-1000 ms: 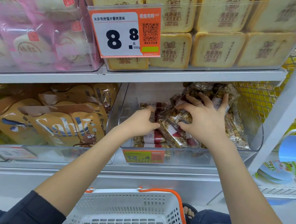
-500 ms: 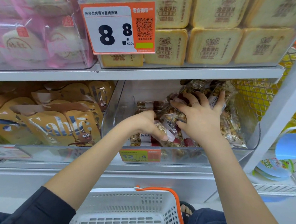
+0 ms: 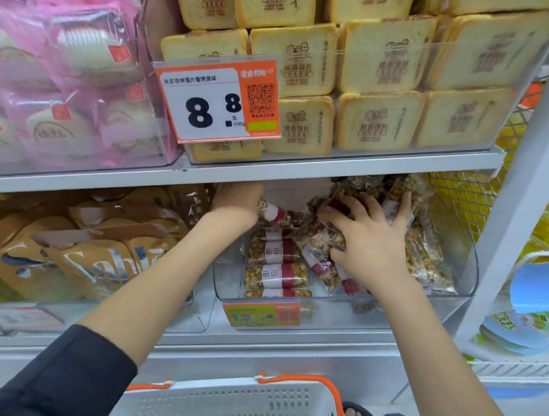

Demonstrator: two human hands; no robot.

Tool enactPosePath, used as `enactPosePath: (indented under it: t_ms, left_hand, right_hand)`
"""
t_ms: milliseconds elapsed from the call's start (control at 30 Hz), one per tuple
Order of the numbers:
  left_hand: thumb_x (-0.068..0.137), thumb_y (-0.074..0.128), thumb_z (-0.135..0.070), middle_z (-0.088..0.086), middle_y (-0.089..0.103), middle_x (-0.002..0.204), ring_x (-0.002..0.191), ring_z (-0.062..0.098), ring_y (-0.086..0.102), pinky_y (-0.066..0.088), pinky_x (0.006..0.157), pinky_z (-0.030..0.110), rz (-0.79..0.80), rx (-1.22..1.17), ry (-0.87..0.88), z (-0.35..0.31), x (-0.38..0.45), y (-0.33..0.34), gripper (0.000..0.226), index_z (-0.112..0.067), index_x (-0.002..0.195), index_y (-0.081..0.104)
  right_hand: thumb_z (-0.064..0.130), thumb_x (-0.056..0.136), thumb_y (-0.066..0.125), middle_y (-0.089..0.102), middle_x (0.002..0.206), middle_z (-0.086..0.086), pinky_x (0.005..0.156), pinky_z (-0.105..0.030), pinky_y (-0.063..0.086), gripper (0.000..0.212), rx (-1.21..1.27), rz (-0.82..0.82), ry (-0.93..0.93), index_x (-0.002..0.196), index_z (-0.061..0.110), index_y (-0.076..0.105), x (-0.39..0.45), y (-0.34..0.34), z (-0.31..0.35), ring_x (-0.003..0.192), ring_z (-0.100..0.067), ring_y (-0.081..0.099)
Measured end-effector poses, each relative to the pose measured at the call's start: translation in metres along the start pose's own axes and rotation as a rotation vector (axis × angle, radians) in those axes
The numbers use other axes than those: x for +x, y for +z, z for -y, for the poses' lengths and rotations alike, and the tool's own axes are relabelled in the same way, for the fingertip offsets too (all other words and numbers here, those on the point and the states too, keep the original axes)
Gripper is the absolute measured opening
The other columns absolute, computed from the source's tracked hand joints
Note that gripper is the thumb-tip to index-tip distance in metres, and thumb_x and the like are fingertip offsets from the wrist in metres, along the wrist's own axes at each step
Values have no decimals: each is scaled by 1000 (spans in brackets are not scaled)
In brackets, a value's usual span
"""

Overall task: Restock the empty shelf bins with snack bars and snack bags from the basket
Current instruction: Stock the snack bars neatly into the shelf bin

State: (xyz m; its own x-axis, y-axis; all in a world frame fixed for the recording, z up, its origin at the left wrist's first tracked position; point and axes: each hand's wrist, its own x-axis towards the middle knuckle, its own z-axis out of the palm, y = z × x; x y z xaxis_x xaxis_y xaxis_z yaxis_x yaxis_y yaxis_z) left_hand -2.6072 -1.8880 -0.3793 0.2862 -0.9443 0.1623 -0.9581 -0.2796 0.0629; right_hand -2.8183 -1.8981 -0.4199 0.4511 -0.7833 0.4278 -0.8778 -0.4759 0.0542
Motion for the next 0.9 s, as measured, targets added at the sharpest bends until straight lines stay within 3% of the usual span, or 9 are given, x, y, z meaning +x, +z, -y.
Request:
enactPosePath:
  t_ms: [167,333,400,567,700,833,900]
  left_hand:
    - [85,49,2,11,48,98,105,31,52,37,78,31,-8,113,150,4,22,18,27,-7,110,48]
    - [77,75,-15,5,53,111,101,24,52,44,81,33,303,40,261,18,41,19,53,-11,122,46]
    - [82,70,-17,7,54,120,105,24,52,45,87,35,350,73,283,19,47,22,46,-13,123,49]
    - [86,57,0,12,58,117,100,26,55,48,82,34,300,62,319,17,52,43,31,-12,114,57]
    - [86,51,9,11,53,132,116,28,52,44,96,35,278,4,278,19,59,47,50,-14,130,55]
    - [90,50,1,11,58,123,101,27,57,45,78,30,312,55,265,20,69,51,43,-14,129,56]
    - [86,52,-18,7,63,114,92,23,58,46,74,30,292,193,292,23,72,50,33,-20,117,62]
  right_hand:
    - [34,56,81,59,128,-5,105,-66,-9,59,6,-15,-2,112,41,64,0,2,-2,125,-33,47]
    - [32,55,82,60,126,-5,105,-67,-8,58,15,-37,-8,110,40,65,-1,3,-3,124,-34,48]
    - [32,55,82,60,126,-5,105,-67,-7,58,20,-36,-11,110,40,65,-1,3,-3,124,-33,48]
    - [30,52,83,61,125,-5,106,-68,-2,58,33,-60,-28,108,39,66,-4,6,-5,124,-34,49]
    - [26,51,83,62,123,-5,106,-70,1,59,46,-87,-41,107,37,67,-5,7,-6,122,-35,50]
    - [24,52,80,62,123,-5,106,-70,2,61,54,-87,-46,109,38,65,-5,8,-6,123,-35,50]
    - [25,53,80,62,123,-5,106,-69,1,61,53,-86,-45,111,39,65,-5,7,-7,123,-34,49]
